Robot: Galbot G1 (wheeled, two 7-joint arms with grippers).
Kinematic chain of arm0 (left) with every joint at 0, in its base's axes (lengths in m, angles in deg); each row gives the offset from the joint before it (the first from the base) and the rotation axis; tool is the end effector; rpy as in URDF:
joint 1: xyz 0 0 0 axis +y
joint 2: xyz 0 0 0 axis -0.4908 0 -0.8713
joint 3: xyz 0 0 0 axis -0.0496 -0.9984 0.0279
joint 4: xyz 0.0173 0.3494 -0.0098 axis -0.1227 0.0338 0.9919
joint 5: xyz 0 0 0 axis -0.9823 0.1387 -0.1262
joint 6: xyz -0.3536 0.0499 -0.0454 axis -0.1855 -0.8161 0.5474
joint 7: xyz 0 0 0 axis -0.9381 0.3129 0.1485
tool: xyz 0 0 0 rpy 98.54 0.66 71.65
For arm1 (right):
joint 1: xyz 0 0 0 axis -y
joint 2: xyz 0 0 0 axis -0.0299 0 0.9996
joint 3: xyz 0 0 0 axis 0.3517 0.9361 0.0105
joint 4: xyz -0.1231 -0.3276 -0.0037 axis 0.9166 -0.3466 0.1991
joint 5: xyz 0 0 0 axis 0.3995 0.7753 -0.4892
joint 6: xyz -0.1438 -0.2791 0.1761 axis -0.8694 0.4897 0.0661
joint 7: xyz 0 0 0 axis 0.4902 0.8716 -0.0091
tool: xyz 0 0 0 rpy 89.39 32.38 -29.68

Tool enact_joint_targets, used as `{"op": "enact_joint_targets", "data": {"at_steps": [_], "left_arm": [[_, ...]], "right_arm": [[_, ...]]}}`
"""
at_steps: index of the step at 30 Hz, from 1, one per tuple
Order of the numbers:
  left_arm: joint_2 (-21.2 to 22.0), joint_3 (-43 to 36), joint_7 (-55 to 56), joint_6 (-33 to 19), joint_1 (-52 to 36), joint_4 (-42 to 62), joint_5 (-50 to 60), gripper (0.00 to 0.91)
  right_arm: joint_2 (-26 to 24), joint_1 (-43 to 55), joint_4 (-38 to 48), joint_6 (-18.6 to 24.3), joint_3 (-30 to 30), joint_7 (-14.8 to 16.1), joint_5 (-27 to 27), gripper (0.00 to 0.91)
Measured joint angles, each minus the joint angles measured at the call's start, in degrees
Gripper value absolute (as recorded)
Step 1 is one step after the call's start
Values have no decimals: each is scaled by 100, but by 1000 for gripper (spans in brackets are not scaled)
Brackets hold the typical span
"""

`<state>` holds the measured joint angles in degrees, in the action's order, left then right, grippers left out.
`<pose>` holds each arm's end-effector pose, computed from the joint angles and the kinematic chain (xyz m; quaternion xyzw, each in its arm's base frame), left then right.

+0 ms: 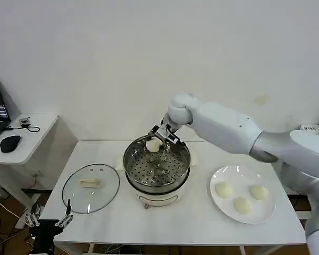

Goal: Take steamed baozi put them in steamer then cover it.

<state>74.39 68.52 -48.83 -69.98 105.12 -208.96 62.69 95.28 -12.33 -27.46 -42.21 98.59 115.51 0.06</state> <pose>0.1156 0.1067 -0.2920 0.1011 -0.9689 -0.2149 0.0693 0.5930 0.1516 -0.1041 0.5930 -0.2970 0.7485 0.0032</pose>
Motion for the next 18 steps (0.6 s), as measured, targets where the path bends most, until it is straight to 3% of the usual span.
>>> {"op": "enact_joint_targets", "data": {"at_steps": [14, 15, 17, 18], "left_arm": [[-14, 27, 6, -8, -20, 7, 0, 907], [-14, 29, 6, -8, -24, 7, -1, 907], [-17, 29, 6, -8, -29, 7, 0, 907], [-18, 29, 6, -8, -35, 7, 0, 907]], "right_arm": [[311, -214, 498, 552, 31, -250, 666, 615], [331, -217, 527, 585, 29, -268, 705, 796], [367, -220, 582, 646, 29, -305, 766, 907], [381, -220, 606, 679, 29, -324, 779, 907]]}}
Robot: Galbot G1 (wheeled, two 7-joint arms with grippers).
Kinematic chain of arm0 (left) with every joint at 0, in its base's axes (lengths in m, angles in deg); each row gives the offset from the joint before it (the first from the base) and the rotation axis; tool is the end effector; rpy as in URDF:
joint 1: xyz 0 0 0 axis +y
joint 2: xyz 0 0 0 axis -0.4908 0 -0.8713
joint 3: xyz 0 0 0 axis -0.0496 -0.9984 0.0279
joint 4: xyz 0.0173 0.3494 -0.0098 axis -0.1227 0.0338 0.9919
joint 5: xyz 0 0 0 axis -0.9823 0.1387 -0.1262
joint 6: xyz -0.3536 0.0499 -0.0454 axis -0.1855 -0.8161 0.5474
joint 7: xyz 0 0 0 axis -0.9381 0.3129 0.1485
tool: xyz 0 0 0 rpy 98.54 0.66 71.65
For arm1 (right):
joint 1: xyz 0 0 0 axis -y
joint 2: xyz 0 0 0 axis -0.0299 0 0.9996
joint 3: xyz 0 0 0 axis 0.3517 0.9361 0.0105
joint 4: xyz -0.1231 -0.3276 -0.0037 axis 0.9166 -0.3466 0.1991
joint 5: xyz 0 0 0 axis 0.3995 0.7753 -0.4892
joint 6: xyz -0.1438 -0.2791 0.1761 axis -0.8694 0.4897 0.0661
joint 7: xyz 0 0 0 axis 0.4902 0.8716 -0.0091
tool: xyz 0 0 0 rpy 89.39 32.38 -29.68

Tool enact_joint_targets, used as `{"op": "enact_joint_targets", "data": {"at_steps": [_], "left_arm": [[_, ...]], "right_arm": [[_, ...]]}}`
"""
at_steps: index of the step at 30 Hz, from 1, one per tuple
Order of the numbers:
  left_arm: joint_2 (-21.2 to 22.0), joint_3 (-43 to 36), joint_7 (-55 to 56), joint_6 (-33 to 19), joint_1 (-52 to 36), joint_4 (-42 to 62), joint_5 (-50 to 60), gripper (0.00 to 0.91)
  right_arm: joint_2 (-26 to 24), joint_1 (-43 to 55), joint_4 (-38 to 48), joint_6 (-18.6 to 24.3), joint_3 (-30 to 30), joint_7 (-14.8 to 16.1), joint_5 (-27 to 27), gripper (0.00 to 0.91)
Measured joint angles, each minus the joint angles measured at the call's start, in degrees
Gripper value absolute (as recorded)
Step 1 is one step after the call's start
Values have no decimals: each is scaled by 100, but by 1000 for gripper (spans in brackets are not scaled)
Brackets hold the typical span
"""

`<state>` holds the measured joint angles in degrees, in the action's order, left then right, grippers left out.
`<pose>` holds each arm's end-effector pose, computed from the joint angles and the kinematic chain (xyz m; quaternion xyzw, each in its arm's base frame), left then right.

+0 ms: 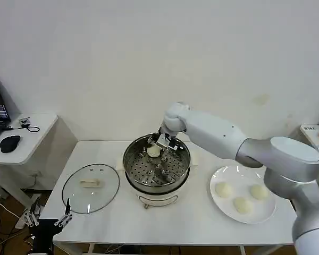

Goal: Take steamed baozi put them in steamer then cover it.

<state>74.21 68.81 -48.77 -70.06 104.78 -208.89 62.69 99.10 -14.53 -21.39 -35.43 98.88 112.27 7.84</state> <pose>0.1174 0.1086 -0.2910 0.1031 -0.9684 -0.2173 0.0656 0.6026 0.1637 -0.1320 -0.5918 0.2405 -0.7690 0.0218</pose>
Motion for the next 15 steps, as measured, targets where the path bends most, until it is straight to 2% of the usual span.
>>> {"op": "enact_joint_targets", "data": {"at_steps": [8, 15], "left_arm": [[-13, -3, -3, 7, -21, -41, -3, 907], [-68, 4, -18, 10, -41, -63, -57, 907]], "right_arm": [[-56, 128, -97, 4, 16, 14, -131, 907], [-428, 552, -764, -536, 101, 269, -862, 907]]}}
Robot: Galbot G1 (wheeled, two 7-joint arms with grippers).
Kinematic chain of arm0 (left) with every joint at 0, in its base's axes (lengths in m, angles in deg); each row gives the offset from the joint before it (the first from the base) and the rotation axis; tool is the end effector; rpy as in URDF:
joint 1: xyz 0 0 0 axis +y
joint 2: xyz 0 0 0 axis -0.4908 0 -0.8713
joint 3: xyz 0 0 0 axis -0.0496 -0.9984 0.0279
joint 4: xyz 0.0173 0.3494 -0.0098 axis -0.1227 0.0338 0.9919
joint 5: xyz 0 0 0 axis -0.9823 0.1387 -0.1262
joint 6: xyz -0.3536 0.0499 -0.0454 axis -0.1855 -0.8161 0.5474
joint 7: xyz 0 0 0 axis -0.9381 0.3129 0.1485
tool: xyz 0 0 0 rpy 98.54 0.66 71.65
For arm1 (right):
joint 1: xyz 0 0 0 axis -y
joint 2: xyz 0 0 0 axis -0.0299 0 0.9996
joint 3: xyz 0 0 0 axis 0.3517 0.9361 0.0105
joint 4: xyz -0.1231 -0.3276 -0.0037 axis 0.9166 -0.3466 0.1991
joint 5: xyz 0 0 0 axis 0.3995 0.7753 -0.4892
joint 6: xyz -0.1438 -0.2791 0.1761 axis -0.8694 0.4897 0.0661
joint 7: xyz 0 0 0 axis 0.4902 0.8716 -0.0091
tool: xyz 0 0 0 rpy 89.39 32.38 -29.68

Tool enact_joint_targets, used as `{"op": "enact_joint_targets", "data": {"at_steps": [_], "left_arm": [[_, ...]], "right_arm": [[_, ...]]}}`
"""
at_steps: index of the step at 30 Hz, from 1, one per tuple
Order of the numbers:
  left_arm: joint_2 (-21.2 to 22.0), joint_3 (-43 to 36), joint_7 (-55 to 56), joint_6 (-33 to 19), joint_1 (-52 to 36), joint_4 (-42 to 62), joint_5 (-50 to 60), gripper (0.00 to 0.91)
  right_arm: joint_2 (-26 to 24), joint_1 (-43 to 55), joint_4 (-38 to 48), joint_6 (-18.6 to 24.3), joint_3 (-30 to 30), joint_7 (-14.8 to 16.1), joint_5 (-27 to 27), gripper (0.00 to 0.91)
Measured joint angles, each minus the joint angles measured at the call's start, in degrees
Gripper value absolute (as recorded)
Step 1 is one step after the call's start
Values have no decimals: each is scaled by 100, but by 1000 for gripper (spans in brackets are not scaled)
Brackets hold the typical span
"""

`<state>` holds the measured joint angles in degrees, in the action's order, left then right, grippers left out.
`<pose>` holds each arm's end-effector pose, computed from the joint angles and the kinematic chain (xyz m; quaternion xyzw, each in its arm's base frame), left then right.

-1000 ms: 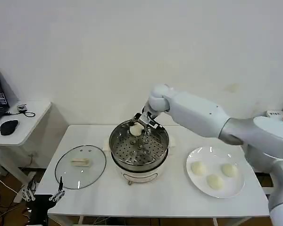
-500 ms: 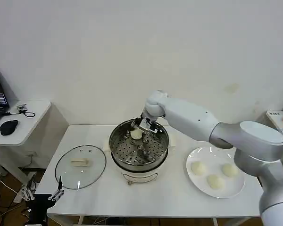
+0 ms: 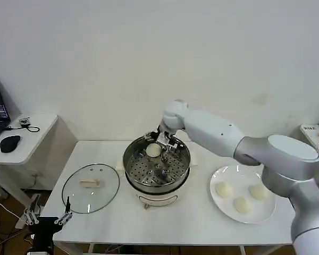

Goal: Take steamed baozi put them in steamer then cover it.

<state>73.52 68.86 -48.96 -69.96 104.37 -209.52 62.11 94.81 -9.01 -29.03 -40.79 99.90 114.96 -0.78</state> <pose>0.1210 0.1091 -0.2854 0.0987 -0.9696 -0.2164 0.0567 0.5918 0.1539 -0.0758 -0.5842 0.2828 -0.7605 0.0200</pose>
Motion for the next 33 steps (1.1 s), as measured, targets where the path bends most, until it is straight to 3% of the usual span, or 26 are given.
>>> {"op": "enact_joint_targets", "data": {"at_steps": [7, 17, 26, 33], "left_arm": [[-118, 73, -45, 50, -42, -25, -115, 907], [-309, -48, -85, 87, -151, -100, -140, 907], [-481, -172, -96, 124, -252, -120, -245, 907], [-529, -173, -107, 134, -268, -140, -274, 907]], "right_arm": [[-797, 572, -873, -929, 126, 129, -758, 907], [-2607, 683, -2102, -2183, 263, 166, -1510, 907], [-4139, 20, -2936, -2908, 112, 190, -1681, 907], [-4715, -1028, -3112, -3234, -449, 164, -1599, 907]]}}
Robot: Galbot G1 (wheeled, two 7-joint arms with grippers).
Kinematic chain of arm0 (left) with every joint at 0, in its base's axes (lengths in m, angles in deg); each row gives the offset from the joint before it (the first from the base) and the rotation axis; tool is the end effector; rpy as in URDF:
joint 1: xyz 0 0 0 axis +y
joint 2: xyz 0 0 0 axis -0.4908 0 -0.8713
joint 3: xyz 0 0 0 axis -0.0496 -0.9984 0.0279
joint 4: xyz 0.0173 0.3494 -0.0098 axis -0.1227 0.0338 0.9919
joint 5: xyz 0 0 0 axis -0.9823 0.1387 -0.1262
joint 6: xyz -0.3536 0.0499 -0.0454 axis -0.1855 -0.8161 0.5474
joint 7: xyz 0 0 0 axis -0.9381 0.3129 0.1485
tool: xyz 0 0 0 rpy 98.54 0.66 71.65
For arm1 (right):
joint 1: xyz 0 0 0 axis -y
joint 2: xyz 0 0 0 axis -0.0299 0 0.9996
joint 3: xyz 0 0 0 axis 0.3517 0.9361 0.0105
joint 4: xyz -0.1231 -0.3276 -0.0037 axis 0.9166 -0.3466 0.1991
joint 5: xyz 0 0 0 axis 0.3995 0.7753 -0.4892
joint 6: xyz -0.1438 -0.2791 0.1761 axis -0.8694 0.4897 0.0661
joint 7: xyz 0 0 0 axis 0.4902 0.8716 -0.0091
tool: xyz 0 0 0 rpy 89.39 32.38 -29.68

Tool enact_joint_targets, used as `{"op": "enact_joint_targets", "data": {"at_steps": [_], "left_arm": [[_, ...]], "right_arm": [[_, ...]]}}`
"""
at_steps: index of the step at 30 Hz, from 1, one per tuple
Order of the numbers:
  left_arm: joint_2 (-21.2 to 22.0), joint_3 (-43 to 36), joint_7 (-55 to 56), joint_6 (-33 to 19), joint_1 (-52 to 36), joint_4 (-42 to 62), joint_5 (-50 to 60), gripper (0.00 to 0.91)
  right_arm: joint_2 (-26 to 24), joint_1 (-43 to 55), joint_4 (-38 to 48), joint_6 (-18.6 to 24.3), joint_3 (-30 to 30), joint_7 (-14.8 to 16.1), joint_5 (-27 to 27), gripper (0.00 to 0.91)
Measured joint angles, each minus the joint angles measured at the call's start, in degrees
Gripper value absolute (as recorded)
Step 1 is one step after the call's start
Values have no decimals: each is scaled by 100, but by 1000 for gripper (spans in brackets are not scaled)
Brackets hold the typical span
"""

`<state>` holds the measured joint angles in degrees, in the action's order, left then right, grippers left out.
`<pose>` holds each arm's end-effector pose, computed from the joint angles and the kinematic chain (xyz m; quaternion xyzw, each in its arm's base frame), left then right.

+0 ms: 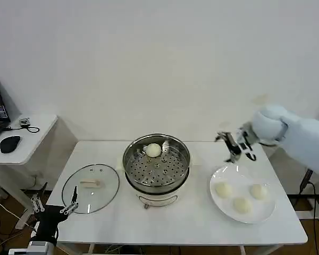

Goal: Take steamed baozi put them in steamer then cover it.

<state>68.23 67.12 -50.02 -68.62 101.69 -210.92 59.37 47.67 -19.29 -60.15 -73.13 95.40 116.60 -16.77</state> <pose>0.1415 0.1082 -0.2669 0.0557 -0.9742 -0.2166 0.0298 0.4630 -0.1444 -0.1171 0.4861 -0.5529 0.6069 0.2995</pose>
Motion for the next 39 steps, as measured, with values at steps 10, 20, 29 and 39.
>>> {"op": "enact_joint_targets", "data": {"at_steps": [10, 20, 29, 39], "left_arm": [[37, 67, -16, 10, 48, -23, -8, 907], [105, 130, -15, -7, 103, 33, 8, 907], [123, 165, -14, -10, 45, 112, 9, 907], [126, 202, -11, -12, 33, 189, 4, 907]], "right_arm": [[-8, -1200, 240, -289, -649, -122, 145, 907], [495, -1568, 737, -361, -746, -172, 225, 907], [1010, -1670, 1195, -407, -741, -178, 353, 867], [1320, -1702, 1473, -493, -697, -165, 508, 645]]}}
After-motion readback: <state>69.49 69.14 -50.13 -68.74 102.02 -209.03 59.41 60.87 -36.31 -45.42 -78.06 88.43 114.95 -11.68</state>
